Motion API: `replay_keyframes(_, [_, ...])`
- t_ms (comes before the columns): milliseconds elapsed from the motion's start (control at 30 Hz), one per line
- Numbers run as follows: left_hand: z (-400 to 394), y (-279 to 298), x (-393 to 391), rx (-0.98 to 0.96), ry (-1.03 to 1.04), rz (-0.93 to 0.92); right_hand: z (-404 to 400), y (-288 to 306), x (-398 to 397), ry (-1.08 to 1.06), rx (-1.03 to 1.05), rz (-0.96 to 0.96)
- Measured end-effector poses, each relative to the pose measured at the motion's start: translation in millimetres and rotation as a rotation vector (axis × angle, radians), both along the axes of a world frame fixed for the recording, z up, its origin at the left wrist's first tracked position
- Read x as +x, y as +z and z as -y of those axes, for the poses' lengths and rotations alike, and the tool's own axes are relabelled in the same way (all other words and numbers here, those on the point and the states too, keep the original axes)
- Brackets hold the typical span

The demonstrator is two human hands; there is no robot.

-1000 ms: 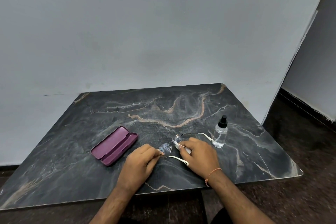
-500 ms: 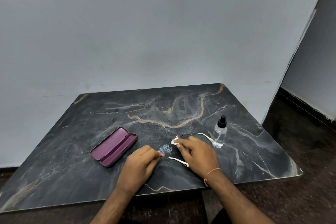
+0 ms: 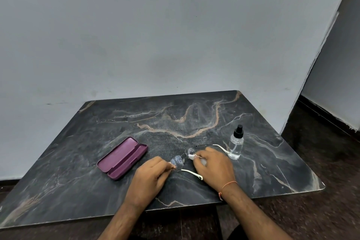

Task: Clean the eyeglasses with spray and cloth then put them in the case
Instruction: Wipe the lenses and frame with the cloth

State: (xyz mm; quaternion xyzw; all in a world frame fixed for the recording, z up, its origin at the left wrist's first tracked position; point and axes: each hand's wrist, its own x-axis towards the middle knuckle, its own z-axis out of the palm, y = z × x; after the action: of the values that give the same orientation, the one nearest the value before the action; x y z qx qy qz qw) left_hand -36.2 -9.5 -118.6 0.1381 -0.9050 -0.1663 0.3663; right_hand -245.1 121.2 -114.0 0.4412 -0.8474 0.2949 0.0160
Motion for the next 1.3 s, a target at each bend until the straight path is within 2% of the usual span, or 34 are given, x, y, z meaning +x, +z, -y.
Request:
replay_keyframes(200, [0.7,-1.0,0.7,0.001,-0.019,0.002,-1.7,3.3,1.1,0.074,-0.030,0.005])
replay_keyframes(433, [-0.2,-0.8,1.2,0.008,0.001,0.023,4.6,-3.9,-2.8,-0.003,-0.015,-0.085])
replay_keyframes(700, [-0.7,0.3,0.9,0.015,0.003,0.017,-1.9,-0.1,0.0,0.117,-0.043,-0.050])
replay_keyframes(933, [-0.5,-0.7,1.0,0.016,-0.014,0.015,2.7,-0.8,-2.4,0.011,-0.033,-0.073])
replay_keyframes(1133, [-0.7,0.3,0.9,0.009,-0.018,0.009,-2.9,1.6,-0.7,0.131,-0.065,-0.019])
replay_keyframes(1300, [-0.9,0.1,1.0,0.010,-0.013,0.019,-1.1,2.3,0.7,0.088,-0.056,-0.034])
